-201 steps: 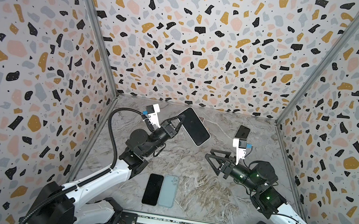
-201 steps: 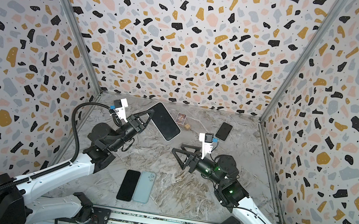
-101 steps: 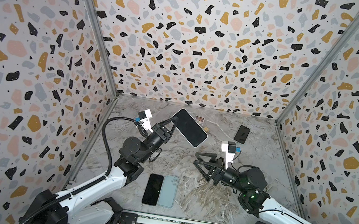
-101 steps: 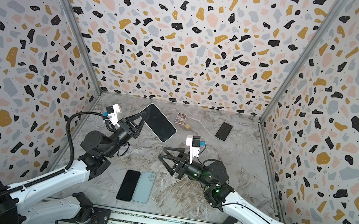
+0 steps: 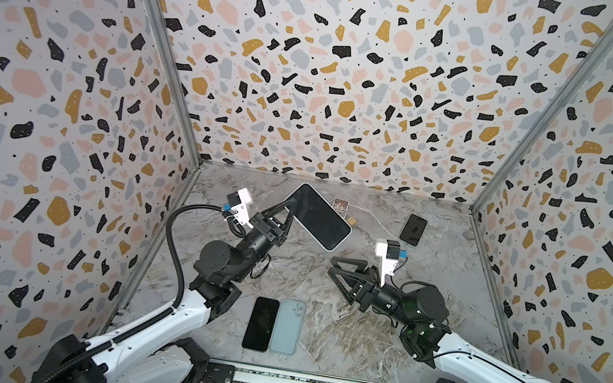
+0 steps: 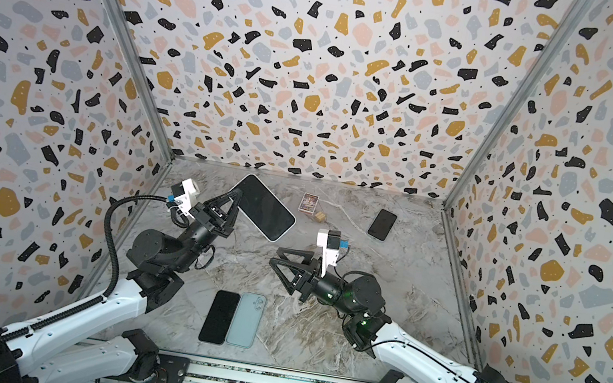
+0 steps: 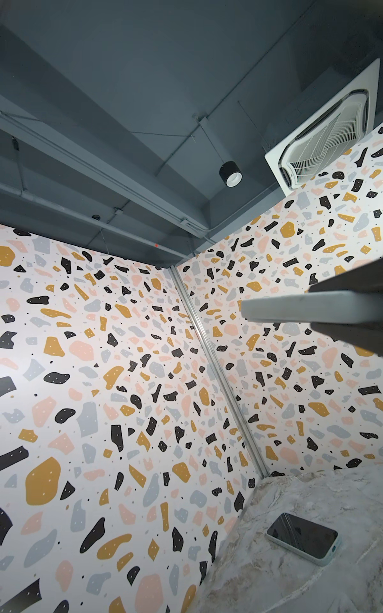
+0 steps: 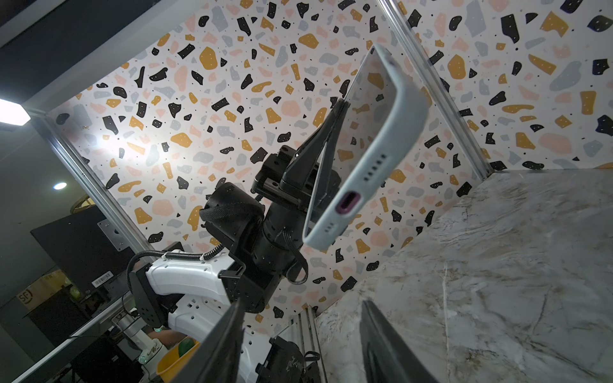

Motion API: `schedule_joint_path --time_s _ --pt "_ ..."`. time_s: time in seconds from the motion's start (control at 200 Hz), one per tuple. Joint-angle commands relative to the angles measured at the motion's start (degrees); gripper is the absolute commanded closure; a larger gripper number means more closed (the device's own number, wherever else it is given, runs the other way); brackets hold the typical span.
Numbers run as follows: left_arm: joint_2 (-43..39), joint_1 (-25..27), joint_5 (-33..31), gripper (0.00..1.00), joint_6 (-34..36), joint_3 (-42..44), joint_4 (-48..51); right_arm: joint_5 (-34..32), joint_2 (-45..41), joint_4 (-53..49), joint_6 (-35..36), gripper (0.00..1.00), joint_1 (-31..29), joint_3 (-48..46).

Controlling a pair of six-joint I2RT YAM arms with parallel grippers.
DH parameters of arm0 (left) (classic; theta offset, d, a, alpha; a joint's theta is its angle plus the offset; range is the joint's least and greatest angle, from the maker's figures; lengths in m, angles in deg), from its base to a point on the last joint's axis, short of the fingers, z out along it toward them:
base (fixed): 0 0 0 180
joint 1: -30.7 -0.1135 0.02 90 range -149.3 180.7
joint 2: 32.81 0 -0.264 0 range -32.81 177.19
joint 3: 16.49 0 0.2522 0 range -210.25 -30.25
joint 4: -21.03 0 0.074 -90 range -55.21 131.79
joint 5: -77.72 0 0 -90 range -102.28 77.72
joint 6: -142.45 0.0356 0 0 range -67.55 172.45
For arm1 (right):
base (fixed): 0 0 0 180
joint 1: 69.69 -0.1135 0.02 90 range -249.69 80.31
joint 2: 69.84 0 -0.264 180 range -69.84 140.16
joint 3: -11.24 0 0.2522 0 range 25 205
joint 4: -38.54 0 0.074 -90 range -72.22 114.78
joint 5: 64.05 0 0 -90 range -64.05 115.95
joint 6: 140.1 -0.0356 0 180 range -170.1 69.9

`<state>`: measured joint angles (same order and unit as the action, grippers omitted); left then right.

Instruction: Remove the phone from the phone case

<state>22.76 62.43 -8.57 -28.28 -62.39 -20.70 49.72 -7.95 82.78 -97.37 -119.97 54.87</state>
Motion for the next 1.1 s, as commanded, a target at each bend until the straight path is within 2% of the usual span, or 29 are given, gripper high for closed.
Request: schedule_joint_path --time_s 0.0,0.16,0.516,0.751,1.091 --pt "-1.5 -0.1 -0.7 1.0 -1.0 0.7 -6.5 -0.5 0.5 5.1 -0.3 0.42 -0.3 0.6" --pt "-1.9 -0.1 -1.0 1.0 -0.9 1.4 -6.3 1.7 2.9 7.2 -0.5 0.43 -0.4 2.5" --pt "-1.9 -0.1 -1.2 1.0 -1.0 1.9 -6.5 1.5 5.3 7.1 -0.4 0.53 -0.4 5.1" --pt "-2.1 -0.1 -1.0 1.0 -1.3 2.2 -6.7 1.7 6.8 6.6 -0.2 0.56 -0.3 6.7" --pt "-2.5 -0.1 -1.1 1.0 -1.4 2.6 -6.7 1.6 6.9 6.6 -0.3 0.66 -0.3 7.0"
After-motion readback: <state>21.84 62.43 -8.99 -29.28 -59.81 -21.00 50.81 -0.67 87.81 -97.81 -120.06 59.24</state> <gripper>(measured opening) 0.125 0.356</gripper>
